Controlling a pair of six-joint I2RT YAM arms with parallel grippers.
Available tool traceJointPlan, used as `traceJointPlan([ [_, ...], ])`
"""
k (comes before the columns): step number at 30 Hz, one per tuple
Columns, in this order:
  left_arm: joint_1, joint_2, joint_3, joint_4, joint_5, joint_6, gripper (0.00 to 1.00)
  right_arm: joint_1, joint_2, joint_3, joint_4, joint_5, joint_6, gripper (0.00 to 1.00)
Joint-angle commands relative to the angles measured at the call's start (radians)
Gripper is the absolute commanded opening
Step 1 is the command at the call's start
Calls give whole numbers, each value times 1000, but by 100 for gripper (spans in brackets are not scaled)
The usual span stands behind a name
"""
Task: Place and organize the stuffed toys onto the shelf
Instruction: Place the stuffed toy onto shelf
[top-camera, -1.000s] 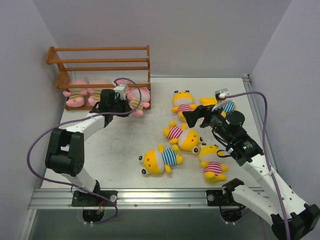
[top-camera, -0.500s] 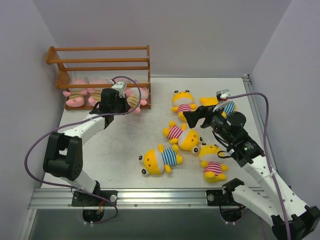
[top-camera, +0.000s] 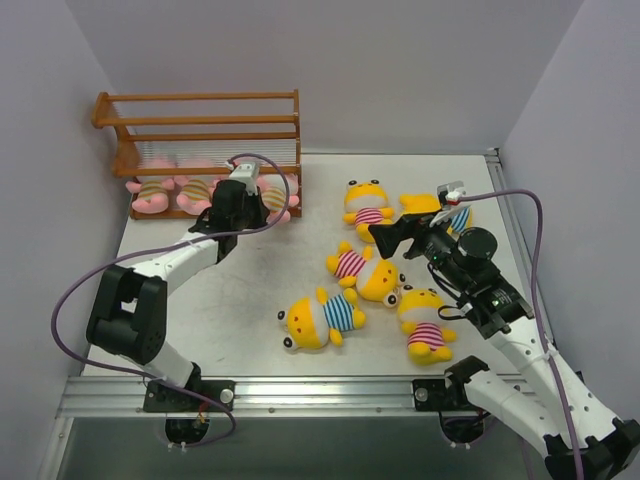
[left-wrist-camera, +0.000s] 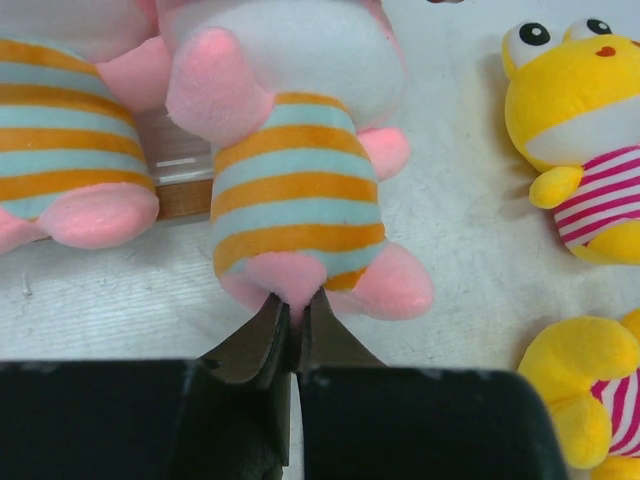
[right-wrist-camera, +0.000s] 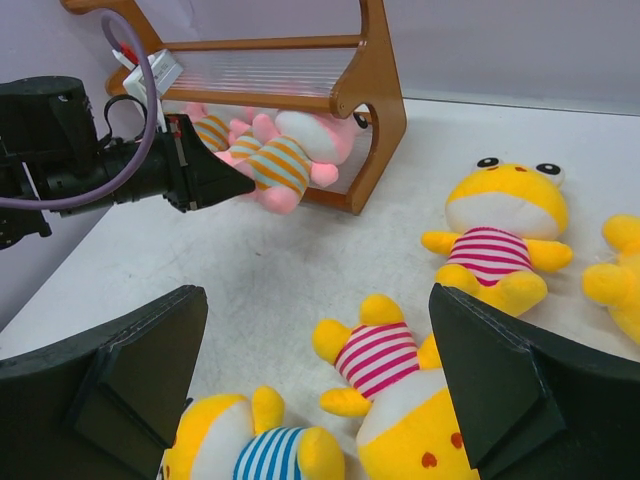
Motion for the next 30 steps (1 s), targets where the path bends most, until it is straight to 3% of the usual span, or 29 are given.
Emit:
traceJointPlan([
  [1,-18,27,-1,147,-61,-79,3,-6,-35,-5,28,-11,-2,99],
  [23,23,135,36,123,-32,-132,2,-6,-35,-24,28,-11,-15,99],
  [30,21,151,25,219,4,-214,2,-6,-42,-8,26,-18,-14,100],
])
